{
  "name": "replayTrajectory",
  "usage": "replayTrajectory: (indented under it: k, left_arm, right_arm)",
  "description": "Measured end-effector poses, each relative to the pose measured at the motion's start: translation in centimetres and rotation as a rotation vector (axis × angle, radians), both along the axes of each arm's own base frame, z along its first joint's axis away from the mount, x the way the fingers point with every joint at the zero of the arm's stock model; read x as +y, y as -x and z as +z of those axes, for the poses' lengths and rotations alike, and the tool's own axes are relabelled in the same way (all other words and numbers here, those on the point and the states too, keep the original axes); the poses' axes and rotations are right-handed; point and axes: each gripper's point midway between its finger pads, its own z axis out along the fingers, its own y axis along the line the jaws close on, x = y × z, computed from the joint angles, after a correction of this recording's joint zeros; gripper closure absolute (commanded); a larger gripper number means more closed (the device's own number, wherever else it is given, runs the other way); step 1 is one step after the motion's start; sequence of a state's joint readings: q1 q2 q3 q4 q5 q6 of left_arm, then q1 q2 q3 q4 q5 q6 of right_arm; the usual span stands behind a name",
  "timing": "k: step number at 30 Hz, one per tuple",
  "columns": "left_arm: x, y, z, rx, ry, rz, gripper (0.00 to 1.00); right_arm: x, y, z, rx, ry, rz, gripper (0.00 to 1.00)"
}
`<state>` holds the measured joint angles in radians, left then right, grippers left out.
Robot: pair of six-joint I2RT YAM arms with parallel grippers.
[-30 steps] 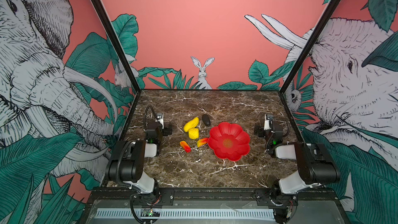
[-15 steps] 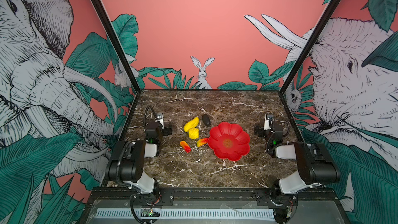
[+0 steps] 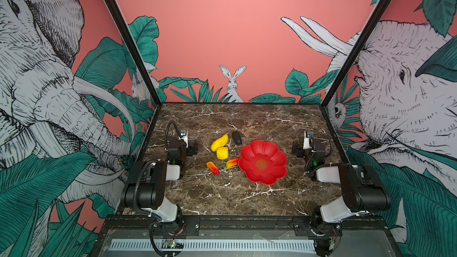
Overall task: Arrange fruit in a fruit bowl
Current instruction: Pick up the fruit from the top-center of the table.
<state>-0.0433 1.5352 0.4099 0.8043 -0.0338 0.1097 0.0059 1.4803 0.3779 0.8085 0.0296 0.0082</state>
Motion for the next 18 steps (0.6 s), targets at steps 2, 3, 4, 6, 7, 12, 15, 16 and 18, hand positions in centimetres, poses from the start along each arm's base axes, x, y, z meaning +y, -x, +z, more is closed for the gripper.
replayTrajectory:
  k: [2,3,4,6,7,12,15,16,18]
  left_arm:
    - [0.0,0.3,0.9,0.005,-0.002,0.000,0.00]
    - [0.0,0.4,1.9,-0.009,-0.002,0.001,0.00]
    - [0.0,0.5,3.4,-0.036,0.001,0.003,0.00]
    - [-0.2,0.6,6.2,-0.080,0.005,0.006,0.00]
    - [-0.5,0.7,7.7,-0.097,0.001,0.006,0.00]
    - [-4.4,1.4,12.5,-0.105,-0.031,-0.060,0.00]
    - [-5.8,2.2,13.8,-0.049,-0.024,-0.094,0.00]
    - [-5.8,2.6,14.3,-0.028,-0.016,-0.096,0.00]
    - [-5.9,3.2,15.1,0.011,0.005,-0.105,0.00]
  right_arm:
    - [0.1,0.7,2.4,-0.029,0.001,-0.001,0.01]
    - [0.3,1.0,4.2,-0.058,0.001,0.005,0.01]
    - [0.6,1.2,6.5,-0.096,0.002,0.014,0.01]
    - [2.2,1.1,10.7,-0.159,0.001,0.050,0.01]
    - [3.7,0.9,13.0,-0.188,0.001,0.089,0.01]
    - [13.3,-0.6,17.7,-0.139,0.014,0.328,0.01]
    - [18.9,-2.1,17.3,-0.028,0.032,0.456,0.01]
    - [20.9,-2.5,16.7,0.020,0.039,0.499,0.01]
    - [24.1,-3.3,15.3,0.096,0.054,0.559,0.01]
